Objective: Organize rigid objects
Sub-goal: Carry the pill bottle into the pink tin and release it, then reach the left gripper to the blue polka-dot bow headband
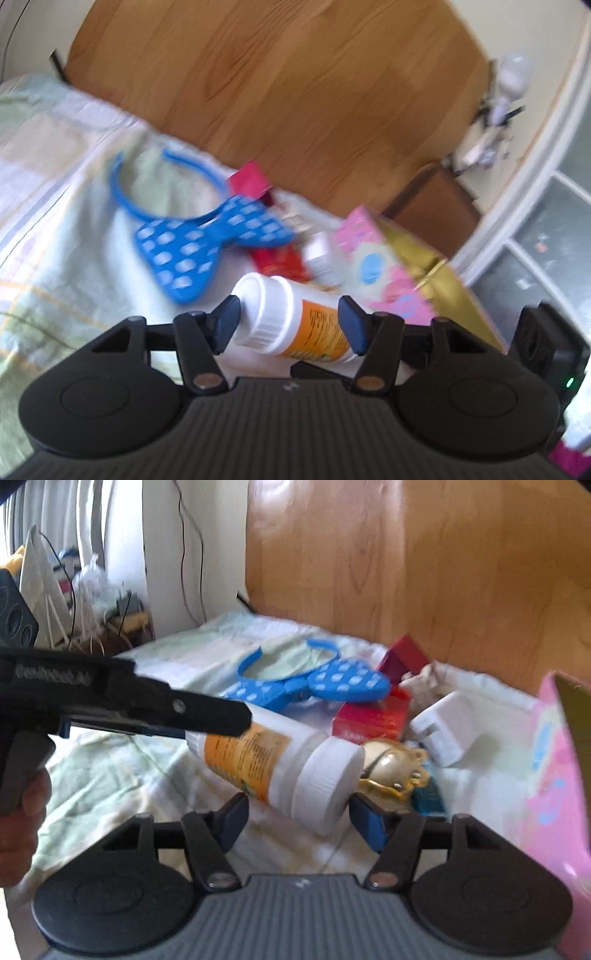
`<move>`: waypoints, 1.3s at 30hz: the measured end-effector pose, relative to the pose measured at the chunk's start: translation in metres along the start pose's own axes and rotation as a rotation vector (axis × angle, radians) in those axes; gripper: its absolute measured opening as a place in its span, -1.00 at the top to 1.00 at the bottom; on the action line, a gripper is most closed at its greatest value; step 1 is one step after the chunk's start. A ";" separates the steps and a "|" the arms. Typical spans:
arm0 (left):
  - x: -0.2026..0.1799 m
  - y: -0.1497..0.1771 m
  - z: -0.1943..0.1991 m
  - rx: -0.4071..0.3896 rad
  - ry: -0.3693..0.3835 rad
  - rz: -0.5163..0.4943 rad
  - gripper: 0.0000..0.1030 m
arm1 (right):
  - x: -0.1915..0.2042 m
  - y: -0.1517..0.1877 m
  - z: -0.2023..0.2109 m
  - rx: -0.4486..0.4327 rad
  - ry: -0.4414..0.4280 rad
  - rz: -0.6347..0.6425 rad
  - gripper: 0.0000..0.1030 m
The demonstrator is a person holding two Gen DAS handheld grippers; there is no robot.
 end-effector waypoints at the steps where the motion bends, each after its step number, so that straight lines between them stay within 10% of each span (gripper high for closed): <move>1: -0.013 -0.005 0.002 -0.018 0.022 -0.014 -0.16 | -0.003 -0.005 0.014 -0.036 0.017 0.001 -0.19; 14: -0.193 0.036 -0.080 0.073 0.331 -0.216 -0.16 | -0.144 0.012 0.145 -0.185 0.444 -0.074 -0.17; 22: -0.239 0.081 -0.147 0.209 0.354 -0.209 -0.15 | -0.216 0.040 0.165 -0.159 0.646 -0.135 -0.15; 26: -0.252 0.097 -0.160 0.245 0.343 -0.252 -0.15 | -0.231 0.049 0.182 -0.190 0.765 -0.131 -0.50; 39: -0.205 0.049 -0.094 0.045 0.282 -0.363 -0.29 | -0.203 0.037 0.201 -0.312 0.702 -0.194 -0.49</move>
Point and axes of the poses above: each gripper's, at about its wrist camera, not at the fingertips, and z roughly against the way its jaws point, x to its left, y to its underside, the point moved 10 cm from there along -z, roughly the way its jaws point, and after that the axes turned 9 degrees about -x, right-handed, at the moved point
